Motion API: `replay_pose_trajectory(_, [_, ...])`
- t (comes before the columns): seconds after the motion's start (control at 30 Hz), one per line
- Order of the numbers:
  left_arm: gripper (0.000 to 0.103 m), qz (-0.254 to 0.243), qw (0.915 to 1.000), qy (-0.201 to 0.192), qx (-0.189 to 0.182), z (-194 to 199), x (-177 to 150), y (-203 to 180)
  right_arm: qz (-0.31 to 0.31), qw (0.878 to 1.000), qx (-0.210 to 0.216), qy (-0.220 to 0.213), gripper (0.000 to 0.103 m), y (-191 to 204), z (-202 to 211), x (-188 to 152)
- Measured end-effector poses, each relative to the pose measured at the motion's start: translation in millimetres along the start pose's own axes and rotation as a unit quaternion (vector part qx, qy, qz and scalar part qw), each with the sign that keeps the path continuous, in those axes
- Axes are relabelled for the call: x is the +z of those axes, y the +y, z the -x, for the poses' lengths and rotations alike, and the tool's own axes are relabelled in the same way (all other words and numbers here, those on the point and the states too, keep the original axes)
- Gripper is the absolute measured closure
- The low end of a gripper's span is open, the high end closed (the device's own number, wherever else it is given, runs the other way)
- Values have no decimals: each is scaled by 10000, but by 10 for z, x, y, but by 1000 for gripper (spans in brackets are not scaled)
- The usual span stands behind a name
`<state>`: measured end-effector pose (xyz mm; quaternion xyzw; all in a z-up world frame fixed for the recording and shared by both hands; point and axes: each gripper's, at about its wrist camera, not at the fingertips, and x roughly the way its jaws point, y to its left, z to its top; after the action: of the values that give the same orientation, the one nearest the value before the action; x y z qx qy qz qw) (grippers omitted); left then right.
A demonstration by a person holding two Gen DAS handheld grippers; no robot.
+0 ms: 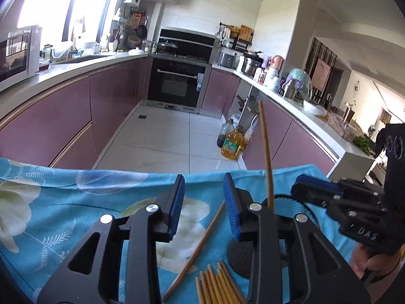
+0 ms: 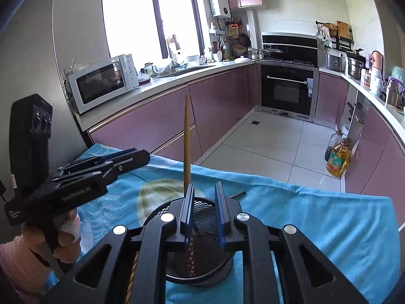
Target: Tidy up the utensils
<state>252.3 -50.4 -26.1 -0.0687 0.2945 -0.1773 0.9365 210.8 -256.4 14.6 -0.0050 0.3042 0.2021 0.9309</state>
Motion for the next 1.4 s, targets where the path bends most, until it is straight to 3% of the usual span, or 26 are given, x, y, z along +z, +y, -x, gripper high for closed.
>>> replay_pose_trajectory(0.13, [72, -329, 9969, 702, 152, -309, -167, 77, 56, 10000, -22, -66, 79, 55, 54, -13])
replay_pose_trajectory(0.3, [67, -988, 9844, 1426, 284, -699, -375, 12, 166, 9998, -69, -50, 74, 131, 64, -36])
replay_pose_trajectory(0.43, [67, -1335, 9763, 1607, 573, -892, -513, -75, 270, 9996, -115, -58, 70, 190, 80, -54])
replay_pose_trajectory(0.6, [66, -1339, 9748, 1629, 732, -967, -491, -110, 384, 9991, -183, -68, 67, 241, 83, -79])
replay_pose_trajectory(1.07, [82, -1258, 9737, 1763, 704, -1030, -501, -130, 464, 9988, -151, -23, 66, 311, 105, -148])
replay_pose_trajectory(1.3, [69, -1155, 9784, 1652, 459, -924, -543, -136, 444, 9989, -131, -12, 62, 306, 133, -185])
replay_pose_trajectory(1.4, [66, -1353, 9754, 1630, 613, -914, -572, -188, 445, 9989, -130, -13, 62, 306, 134, -187])
